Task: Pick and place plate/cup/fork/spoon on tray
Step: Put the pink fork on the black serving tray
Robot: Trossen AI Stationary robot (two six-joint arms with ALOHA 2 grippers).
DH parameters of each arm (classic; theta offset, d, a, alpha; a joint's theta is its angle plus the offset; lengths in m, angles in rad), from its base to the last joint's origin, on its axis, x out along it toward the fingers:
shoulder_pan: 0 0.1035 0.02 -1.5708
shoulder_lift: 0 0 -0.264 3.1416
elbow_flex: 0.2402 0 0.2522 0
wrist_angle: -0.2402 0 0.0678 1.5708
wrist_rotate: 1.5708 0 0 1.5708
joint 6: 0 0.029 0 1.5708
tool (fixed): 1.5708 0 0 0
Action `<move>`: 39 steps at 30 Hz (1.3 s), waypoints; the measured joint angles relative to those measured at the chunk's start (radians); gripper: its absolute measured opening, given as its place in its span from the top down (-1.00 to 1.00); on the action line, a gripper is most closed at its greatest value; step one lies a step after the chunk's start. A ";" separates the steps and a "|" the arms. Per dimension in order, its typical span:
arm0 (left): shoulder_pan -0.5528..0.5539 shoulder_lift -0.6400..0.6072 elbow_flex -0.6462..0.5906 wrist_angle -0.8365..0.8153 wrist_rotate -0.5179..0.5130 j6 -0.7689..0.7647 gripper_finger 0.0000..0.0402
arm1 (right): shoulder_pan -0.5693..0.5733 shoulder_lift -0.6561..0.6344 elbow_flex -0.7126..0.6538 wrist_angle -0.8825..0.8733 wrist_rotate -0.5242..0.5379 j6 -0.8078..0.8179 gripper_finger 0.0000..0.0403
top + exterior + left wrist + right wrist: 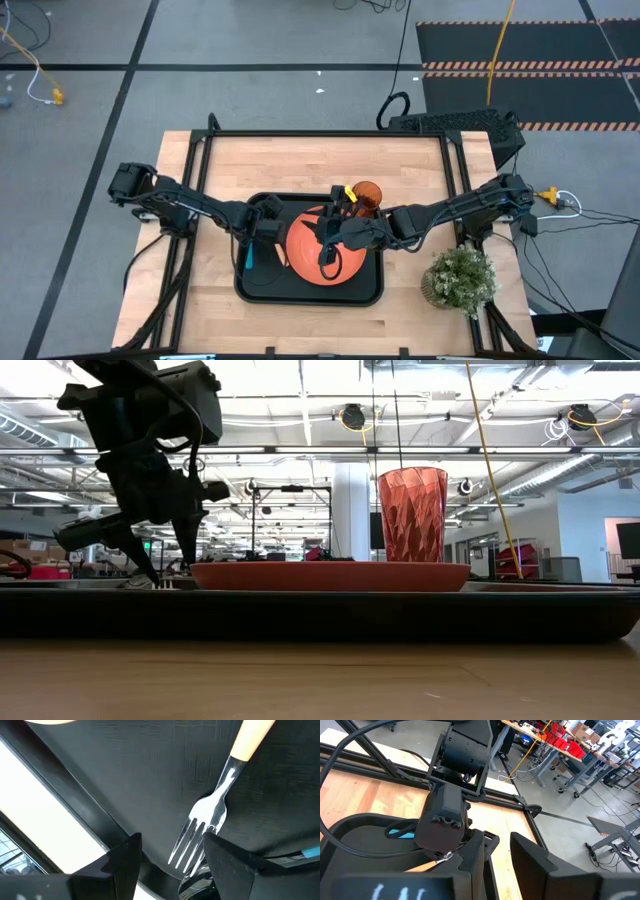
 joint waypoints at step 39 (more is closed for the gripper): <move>0.104 0.004 0.000 -0.090 0.072 -0.292 -0.08 | 0.000 0.000 0.000 0.001 0.000 0.000 0.56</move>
